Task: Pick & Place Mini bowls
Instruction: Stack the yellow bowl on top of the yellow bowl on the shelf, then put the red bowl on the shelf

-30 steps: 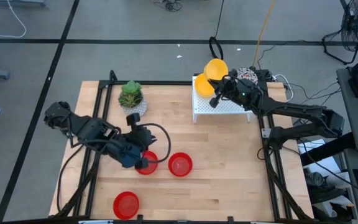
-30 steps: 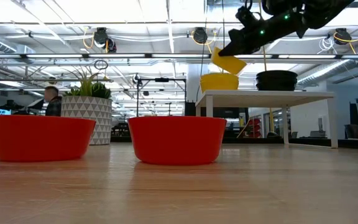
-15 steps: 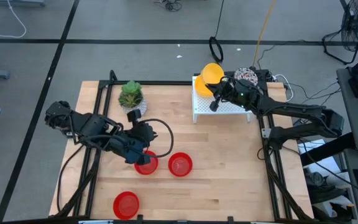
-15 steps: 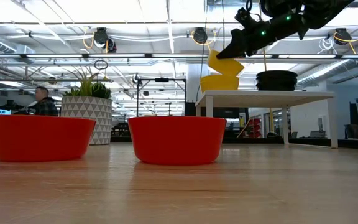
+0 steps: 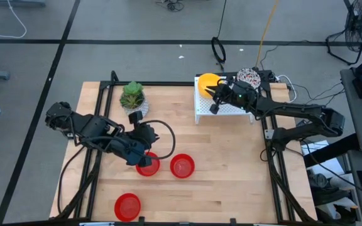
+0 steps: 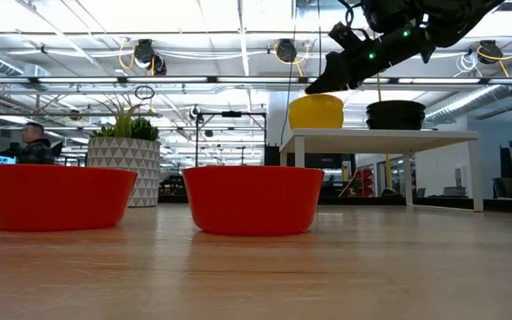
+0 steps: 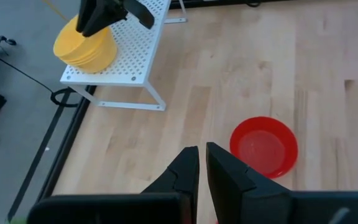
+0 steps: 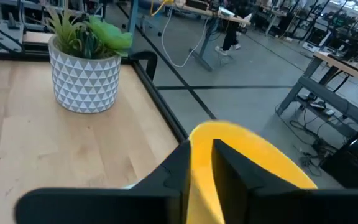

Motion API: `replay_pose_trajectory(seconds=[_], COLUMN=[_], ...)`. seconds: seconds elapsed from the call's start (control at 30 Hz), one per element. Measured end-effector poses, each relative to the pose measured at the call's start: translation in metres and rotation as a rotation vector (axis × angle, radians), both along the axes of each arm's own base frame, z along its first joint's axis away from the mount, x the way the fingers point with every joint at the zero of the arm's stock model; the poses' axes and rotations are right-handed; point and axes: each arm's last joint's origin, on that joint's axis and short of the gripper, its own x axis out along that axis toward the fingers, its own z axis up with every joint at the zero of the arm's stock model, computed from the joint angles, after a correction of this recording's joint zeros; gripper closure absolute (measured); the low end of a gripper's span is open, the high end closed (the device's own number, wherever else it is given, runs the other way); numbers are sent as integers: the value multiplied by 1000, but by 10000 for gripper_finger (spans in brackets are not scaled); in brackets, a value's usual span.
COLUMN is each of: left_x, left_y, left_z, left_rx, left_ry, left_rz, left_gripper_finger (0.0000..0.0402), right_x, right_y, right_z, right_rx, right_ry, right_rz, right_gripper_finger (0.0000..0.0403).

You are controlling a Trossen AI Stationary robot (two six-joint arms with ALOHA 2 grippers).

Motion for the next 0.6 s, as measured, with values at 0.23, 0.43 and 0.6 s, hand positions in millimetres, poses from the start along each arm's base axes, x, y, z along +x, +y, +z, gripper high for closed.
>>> replay_pose_trajectory(seconds=[0.23, 0.43, 0.6], left_x=[0, 4, 11], left_y=[0, -2, -8], left_z=[0, -24, -67], left_rx=[-22, -95, -155], left_ry=[-7, 67, 156], left_rz=[20, 40, 77], left_gripper_finger=[364, 364, 364], right_x=[-7, -16, -18], right_y=[3, 22, 44], right_z=[16, 35, 46], right_rx=[-27, 10, 71], right_ry=[-92, -194, -267], right_rz=[-2, 74, 248], right_gripper_finger=[286, 258, 263])
